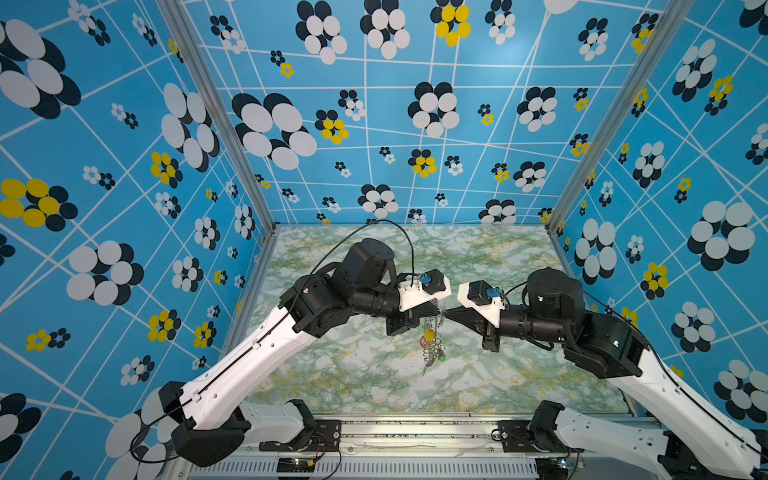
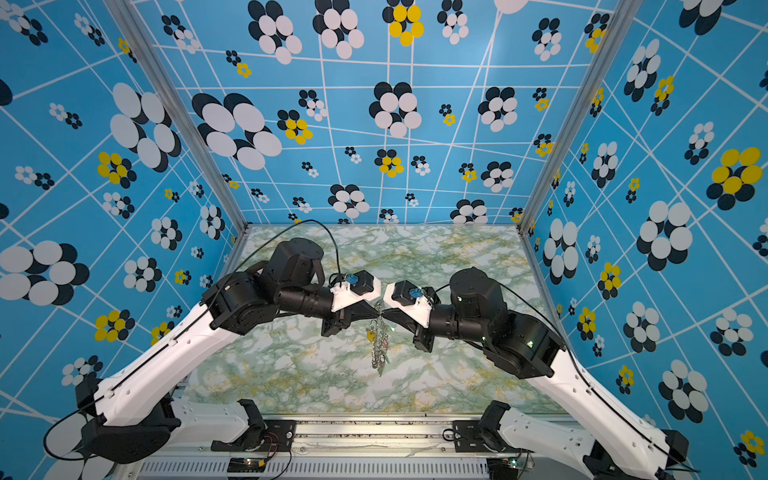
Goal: Put the keys on the keyring
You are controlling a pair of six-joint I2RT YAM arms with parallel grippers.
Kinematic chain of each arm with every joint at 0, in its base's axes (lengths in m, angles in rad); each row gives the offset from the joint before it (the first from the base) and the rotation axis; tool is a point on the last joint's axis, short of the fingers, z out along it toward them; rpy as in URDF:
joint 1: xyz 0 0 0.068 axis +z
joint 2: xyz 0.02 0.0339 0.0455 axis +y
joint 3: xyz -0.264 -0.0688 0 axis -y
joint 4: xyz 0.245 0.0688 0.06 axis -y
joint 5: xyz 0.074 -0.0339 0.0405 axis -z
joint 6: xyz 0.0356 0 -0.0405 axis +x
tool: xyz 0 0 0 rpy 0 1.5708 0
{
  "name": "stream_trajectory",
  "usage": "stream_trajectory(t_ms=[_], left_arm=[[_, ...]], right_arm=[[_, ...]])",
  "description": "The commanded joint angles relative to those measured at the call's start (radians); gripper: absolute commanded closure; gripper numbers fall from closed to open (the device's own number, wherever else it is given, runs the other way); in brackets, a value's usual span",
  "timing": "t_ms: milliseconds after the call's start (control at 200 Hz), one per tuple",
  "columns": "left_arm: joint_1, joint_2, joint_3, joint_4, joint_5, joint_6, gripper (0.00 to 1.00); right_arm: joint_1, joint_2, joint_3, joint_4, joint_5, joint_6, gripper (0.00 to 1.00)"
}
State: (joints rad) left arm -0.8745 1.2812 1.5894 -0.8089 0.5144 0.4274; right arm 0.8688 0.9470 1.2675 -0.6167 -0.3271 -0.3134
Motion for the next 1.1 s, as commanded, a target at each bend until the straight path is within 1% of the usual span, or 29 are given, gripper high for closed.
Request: stream_trajectory(t_ms=[0, 155, 330, 505, 640, 760, 855, 1095], left_arm=[[0.006, 0.017, 0.042, 0.004, 0.033, 0.005, 1.00], [0.006, 0.026, 0.056, -0.008, 0.041, 0.008, 1.00], [0.011, 0.024, 0.067, 0.000, 0.045, 0.004, 1.00], [0.023, 0.023, 0.079, -0.001, 0.064, -0.006, 1.00], [0.022, 0.022, 0.071, 0.001, 0.050, -0.004, 1.00], [0.012, 0.002, 0.035, 0.048, -0.003, 0.004, 1.00], [-0.001, 0.000, 0.030, 0.051, -0.045, 0.017, 1.00], [-0.042, -0.017, 0.001, 0.083, -0.137, 0.047, 1.00]], right_arm=[[0.001, -0.010, -0.009, 0.058, -0.057, 0.011, 1.00], [0.001, -0.006, -0.010, 0.055, -0.067, 0.010, 1.00], [0.001, 0.019, 0.006, 0.000, -0.095, -0.003, 1.00], [0.001, 0.015, 0.006, -0.051, -0.064, -0.023, 1.00], [0.001, 0.004, 0.019, -0.071, -0.032, -0.016, 1.00], [-0.002, 0.007, 0.016, -0.051, -0.046, 0.032, 1.00], [-0.002, 0.004, 0.019, -0.041, -0.041, 0.060, 1.00], [-0.003, 0.003, 0.014, 0.017, 0.014, 0.148, 1.00]])
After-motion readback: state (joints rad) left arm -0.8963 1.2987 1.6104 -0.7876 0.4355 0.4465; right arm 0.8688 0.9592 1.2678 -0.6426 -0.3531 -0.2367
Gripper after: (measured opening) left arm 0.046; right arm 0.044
